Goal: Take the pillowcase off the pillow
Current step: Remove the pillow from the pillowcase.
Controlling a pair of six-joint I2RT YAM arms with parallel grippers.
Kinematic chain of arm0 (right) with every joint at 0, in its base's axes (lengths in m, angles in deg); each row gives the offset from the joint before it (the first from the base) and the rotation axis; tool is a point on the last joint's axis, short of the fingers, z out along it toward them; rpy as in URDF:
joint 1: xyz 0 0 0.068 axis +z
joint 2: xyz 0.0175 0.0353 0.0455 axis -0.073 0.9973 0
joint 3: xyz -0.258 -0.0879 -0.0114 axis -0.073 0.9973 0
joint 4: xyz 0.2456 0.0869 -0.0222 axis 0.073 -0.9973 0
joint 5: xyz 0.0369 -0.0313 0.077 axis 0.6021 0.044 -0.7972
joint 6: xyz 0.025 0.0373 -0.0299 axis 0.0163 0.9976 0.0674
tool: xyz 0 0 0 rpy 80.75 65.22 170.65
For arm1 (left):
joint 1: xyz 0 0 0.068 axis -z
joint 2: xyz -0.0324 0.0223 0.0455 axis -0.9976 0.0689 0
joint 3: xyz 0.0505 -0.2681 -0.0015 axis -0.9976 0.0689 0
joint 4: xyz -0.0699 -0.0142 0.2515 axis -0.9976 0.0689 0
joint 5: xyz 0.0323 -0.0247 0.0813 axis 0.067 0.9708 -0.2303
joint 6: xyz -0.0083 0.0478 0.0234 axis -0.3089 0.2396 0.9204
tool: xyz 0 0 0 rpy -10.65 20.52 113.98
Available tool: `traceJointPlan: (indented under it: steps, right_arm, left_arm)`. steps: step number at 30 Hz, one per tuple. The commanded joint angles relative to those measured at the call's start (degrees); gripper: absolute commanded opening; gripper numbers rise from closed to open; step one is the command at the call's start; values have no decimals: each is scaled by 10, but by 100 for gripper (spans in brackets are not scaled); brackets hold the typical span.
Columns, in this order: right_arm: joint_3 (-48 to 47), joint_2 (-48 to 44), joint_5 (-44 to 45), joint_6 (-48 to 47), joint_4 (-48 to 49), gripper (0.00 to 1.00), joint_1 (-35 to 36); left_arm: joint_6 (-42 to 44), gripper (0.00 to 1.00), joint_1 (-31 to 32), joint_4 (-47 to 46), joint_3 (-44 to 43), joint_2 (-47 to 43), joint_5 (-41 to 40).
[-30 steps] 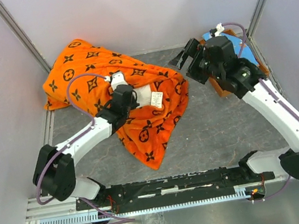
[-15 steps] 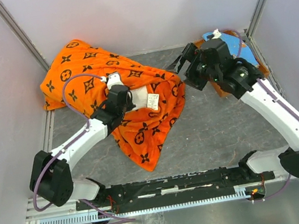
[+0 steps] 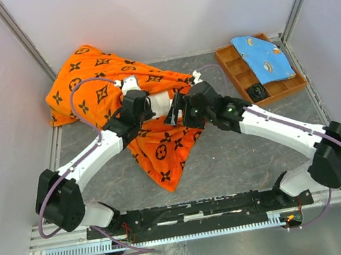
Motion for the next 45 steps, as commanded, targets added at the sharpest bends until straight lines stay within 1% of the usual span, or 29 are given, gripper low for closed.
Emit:
traceJointPlan:
  steps: [1, 3, 7, 12, 15, 17, 19, 20, 21, 23, 24, 25, 27, 29, 30, 31, 32, 33, 36, 38, 40, 41, 43, 45]
  right_arm:
    - [-44, 44, 64, 16, 36, 89, 26]
    - [-56, 76, 108, 42, 25, 87, 37]
    - [-75, 153, 132, 76, 23, 85, 39]
    - [-72, 208, 144, 70, 72, 83, 42]
    - [-71, 226, 140, 55, 72, 79, 46]
    - [-60, 230, 127, 36, 76, 66, 54]
    - [-32, 225, 123, 10, 81, 50, 75]
    - [-16, 220, 124, 1, 83, 47, 88]
    - [4, 214, 125, -12, 87, 42, 102]
    - [36, 209, 134, -30, 83, 38, 133]
    - [51, 209, 137, -36, 79, 33, 148]
    - [66, 210, 135, -39, 78, 25, 159]
    - [92, 215, 122, -34, 82, 14, 173]
    - [110, 220, 113, -29, 85, 11, 183]
    - [114, 222, 114, -31, 85, 11, 188]
    - [121, 223, 116, -36, 87, 11, 192]
    - [125, 223, 118, -39, 91, 11, 195]
    - [130, 223, 121, -41, 99, 12, 196]
    - [133, 228, 119, -61, 122, 17, 197]
    - [130, 229, 102, -91, 133, 25, 195]
    - [138, 213, 77, -130, 153, 34, 197]
    - [150, 195, 69, -150, 172, 41, 196]
    - [186, 145, 75, -195, 211, 60, 196]
    - [216, 80, 102, -233, 229, 82, 196]
  left_arm:
    - [4, 3, -9, -111, 5, -27, -39]
    - [3, 3, -10, -130, 24, -35, -45]
    - [2, 3, -9, -141, 41, -48, -48]
    - [10, 3, -9, -149, 56, -60, -45]
    - [21, 3, -9, -144, 58, -64, -54]
    - [27, 3, -13, -138, 61, -66, -69]
    - [29, 3, -21, -130, 62, -70, -72]
    - [30, 3, -26, -127, 63, -73, -72]
    - [32, 3, -29, -123, 62, -75, -81]
    - [45, 3, -32, -114, 52, -74, -105]
    - [53, 3, -36, -109, 42, -71, -120]
    - [61, 3, -40, -103, 30, -64, -129]
    - [75, 3, -51, -89, 0, -50, -135]
    - [91, 3, -65, -81, -29, -37, -129]
    - [99, 3, -76, -70, -46, -29, -123]
    - [108, 3, -91, -47, -80, -22, -112]
    - [117, 3, -97, -37, -90, -20, -111]
    - [125, 3, -102, -39, -90, -26, -103]
    - [131, 3, -108, -47, -67, -52, -39]
    - [127, 3, -108, -69, -36, -74, 4]
    - [116, 3, -108, -89, -2, -97, 41]
    - [106, 3, -108, -101, 17, -110, 59]
    - [93, 3, -108, -134, 69, -137, 83]
    - [90, 3, -108, -164, 106, -161, 100]
